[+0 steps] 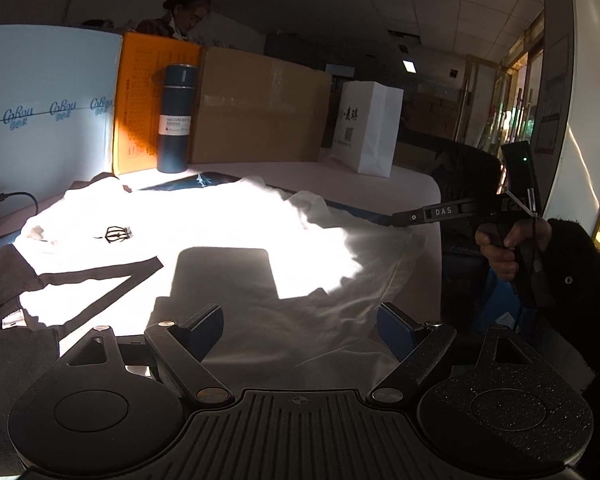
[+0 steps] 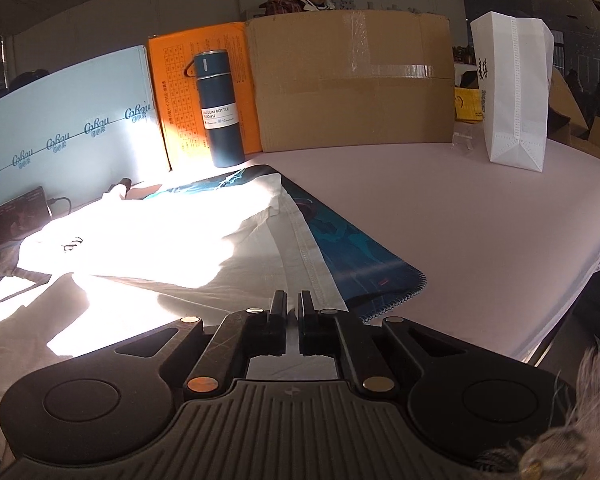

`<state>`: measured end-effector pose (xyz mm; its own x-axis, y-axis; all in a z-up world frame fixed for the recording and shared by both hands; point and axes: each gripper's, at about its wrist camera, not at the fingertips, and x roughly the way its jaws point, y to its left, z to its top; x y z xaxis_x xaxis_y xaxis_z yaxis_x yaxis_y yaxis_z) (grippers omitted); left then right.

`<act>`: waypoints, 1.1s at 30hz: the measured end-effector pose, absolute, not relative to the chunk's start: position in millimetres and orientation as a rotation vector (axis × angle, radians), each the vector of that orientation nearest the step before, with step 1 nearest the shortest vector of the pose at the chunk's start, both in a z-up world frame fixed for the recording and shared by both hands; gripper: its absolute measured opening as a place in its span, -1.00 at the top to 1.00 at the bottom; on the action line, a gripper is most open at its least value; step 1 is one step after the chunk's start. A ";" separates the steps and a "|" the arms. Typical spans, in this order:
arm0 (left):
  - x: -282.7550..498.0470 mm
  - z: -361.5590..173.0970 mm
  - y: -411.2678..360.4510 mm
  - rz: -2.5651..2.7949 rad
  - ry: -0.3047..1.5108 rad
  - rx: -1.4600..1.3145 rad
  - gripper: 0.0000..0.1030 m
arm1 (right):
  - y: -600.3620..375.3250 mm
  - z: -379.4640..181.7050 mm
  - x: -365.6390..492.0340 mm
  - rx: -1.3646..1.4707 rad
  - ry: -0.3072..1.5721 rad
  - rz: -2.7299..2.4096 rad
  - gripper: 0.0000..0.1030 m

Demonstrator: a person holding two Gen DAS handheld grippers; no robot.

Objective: Fold clothes

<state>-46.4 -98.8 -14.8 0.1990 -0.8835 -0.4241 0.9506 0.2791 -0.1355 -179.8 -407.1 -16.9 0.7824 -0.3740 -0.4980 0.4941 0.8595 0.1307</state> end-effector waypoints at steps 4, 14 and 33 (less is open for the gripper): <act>-63.9 -15.2 -92.6 -1.304 0.462 0.230 -0.67 | -409.1 -17.8 -195.3 0.323 0.412 -0.525 0.49; -110.4 -27.7 -79.6 -1.236 0.429 0.397 -0.67 | -365.3 -22.9 -212.5 0.265 0.318 -0.433 -0.29; -123.4 -30.4 -63.3 -1.245 0.437 0.318 -0.67 | -251.2 -39.5 -202.8 -0.353 0.502 0.276 -0.77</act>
